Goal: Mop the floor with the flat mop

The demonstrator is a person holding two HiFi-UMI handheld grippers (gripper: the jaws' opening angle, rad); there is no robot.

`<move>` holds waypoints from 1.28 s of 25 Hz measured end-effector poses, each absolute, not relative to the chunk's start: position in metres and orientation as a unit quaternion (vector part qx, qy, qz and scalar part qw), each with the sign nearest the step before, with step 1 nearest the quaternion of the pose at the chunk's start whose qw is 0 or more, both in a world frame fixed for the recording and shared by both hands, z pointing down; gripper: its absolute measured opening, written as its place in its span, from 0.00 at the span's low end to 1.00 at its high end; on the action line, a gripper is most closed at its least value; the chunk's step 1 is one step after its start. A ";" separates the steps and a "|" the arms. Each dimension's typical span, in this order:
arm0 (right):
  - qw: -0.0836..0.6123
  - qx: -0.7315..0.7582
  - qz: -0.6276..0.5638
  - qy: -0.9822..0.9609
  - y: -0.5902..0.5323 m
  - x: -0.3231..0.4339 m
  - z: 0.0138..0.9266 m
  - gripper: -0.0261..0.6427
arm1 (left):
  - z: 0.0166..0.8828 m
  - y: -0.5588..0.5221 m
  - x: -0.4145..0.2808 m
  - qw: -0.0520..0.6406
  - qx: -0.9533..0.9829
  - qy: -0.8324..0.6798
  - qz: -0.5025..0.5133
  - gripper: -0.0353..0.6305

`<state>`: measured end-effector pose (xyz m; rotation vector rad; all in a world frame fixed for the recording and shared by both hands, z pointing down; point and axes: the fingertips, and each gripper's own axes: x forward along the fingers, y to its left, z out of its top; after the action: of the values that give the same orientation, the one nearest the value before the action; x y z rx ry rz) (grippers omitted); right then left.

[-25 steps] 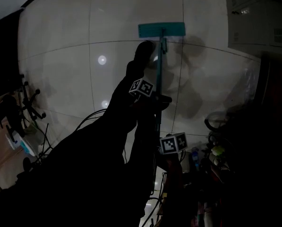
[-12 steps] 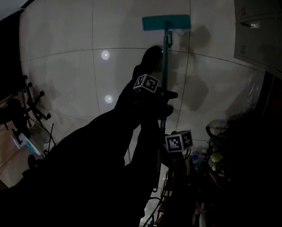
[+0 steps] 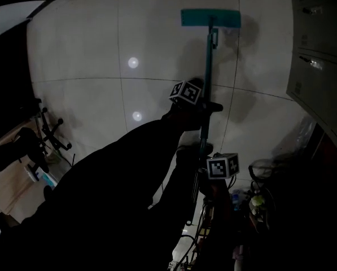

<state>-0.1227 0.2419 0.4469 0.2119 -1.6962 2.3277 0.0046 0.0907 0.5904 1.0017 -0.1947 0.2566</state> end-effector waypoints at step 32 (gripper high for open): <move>0.130 0.091 0.772 -0.616 0.149 -0.120 0.454 0.12 | 0.584 -0.012 0.013 0.845 0.515 -0.096 0.109 0.12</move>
<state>-0.1199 0.1487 0.4538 0.2659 -1.7898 2.2427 0.0125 -0.0117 0.5839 1.0878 -0.2035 0.2292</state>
